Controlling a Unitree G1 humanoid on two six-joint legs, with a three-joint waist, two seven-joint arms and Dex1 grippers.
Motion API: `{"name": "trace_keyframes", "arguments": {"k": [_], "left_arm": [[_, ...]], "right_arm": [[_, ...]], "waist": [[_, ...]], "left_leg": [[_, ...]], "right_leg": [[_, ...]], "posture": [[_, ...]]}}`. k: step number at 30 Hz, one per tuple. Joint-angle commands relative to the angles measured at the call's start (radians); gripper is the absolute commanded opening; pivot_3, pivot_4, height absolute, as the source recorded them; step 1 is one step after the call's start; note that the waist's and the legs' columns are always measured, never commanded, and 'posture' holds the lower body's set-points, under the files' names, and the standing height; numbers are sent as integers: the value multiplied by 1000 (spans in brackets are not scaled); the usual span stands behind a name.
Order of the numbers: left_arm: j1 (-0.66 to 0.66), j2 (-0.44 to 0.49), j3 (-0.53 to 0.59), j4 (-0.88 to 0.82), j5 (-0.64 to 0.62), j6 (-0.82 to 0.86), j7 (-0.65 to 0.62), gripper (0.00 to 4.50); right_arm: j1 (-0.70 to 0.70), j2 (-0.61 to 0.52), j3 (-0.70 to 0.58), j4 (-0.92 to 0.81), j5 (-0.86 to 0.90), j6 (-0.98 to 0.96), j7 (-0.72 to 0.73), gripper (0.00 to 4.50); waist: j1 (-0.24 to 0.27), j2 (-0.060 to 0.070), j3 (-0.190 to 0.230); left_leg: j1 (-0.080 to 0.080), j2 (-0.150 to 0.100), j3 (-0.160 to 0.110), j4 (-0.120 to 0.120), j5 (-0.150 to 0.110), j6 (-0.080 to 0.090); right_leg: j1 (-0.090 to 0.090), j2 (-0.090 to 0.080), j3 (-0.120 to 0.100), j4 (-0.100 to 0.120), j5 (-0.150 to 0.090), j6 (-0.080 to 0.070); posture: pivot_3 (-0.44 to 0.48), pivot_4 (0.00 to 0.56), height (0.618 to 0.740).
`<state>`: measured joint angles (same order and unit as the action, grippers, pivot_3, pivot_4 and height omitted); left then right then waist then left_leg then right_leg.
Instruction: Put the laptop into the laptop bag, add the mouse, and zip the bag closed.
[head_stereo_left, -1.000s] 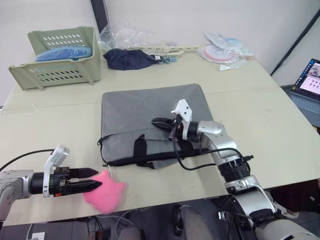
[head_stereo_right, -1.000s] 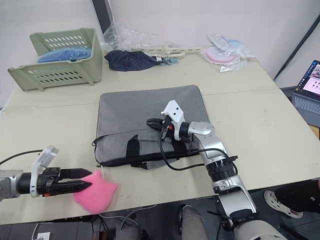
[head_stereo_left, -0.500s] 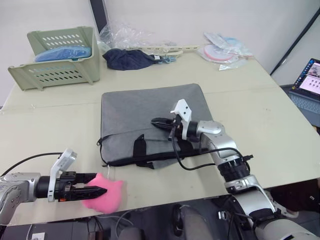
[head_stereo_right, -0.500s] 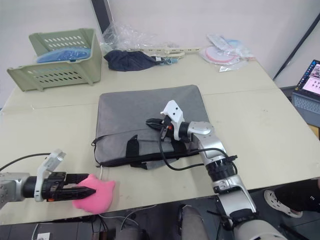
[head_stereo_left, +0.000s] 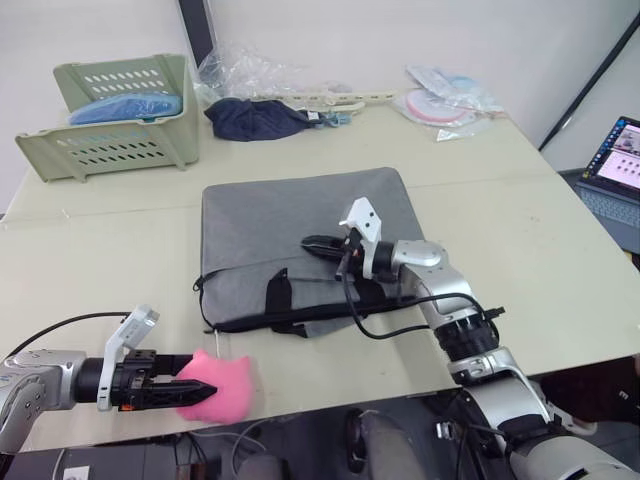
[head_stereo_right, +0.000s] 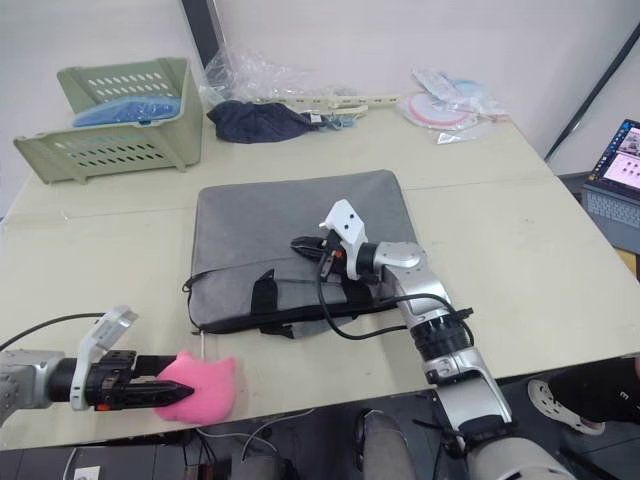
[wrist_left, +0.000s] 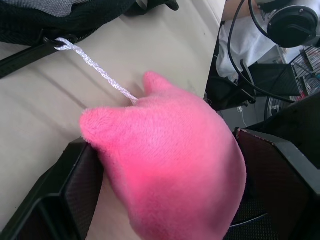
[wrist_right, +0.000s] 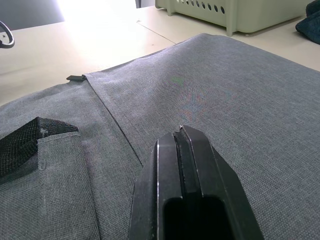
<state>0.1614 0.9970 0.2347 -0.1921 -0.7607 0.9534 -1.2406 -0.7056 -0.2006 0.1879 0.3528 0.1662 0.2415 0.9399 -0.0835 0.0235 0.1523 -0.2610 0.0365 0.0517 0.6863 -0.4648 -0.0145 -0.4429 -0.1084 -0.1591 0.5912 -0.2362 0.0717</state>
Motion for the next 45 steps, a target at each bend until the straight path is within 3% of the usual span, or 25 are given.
{"name": "trace_keyframes", "arguments": {"k": [1, 7, 17, 27, 45], "left_arm": [[2, 5, 4, -9, -10, 0, -8, 2584], [-2, 2, 11, -10, -43, 23, -25, 23], [-15, -9, -1, -66, -94, 50, -6, 23], [-43, -34, -125, -180, -92, 53, 9, 23], [-100, -58, -210, -157, -39, 0, 44, 23]], "right_arm": [[67, -12, 63, 118, -56, 53, -1, 0], [62, -9, 64, 126, -56, 47, -1, 0], [69, -6, 66, 118, -55, 48, -1, 0], [71, -2, 67, 116, -55, 48, -4, 0], [83, 10, 76, 136, -62, 39, -10, 0]], "waist": [[0, 0, 0], [0, 0, 0], [0, -1, 0], [-1, -1, 0], [0, -1, -1]], "left_leg": [[0, 0, 0, 0, 0, 0], [0, 0, 0, 0, 0, 0], [0, 0, 0, 0, 0, 0], [0, 0, 0, 1, 0, 0], [0, 0, 0, 2, 0, 0]], "right_leg": [[0, 0, 0, 0, 0, 0], [0, 0, 0, 0, 0, 0], [0, 0, 0, 0, 0, 0], [0, 0, 1, 0, 0, 0], [0, 0, 1, 0, 0, 0]], "posture": [[0, 150, 740], [0, 150, 740], [0, 150, 740], [0, 150, 740], [0, 150, 740]]}}
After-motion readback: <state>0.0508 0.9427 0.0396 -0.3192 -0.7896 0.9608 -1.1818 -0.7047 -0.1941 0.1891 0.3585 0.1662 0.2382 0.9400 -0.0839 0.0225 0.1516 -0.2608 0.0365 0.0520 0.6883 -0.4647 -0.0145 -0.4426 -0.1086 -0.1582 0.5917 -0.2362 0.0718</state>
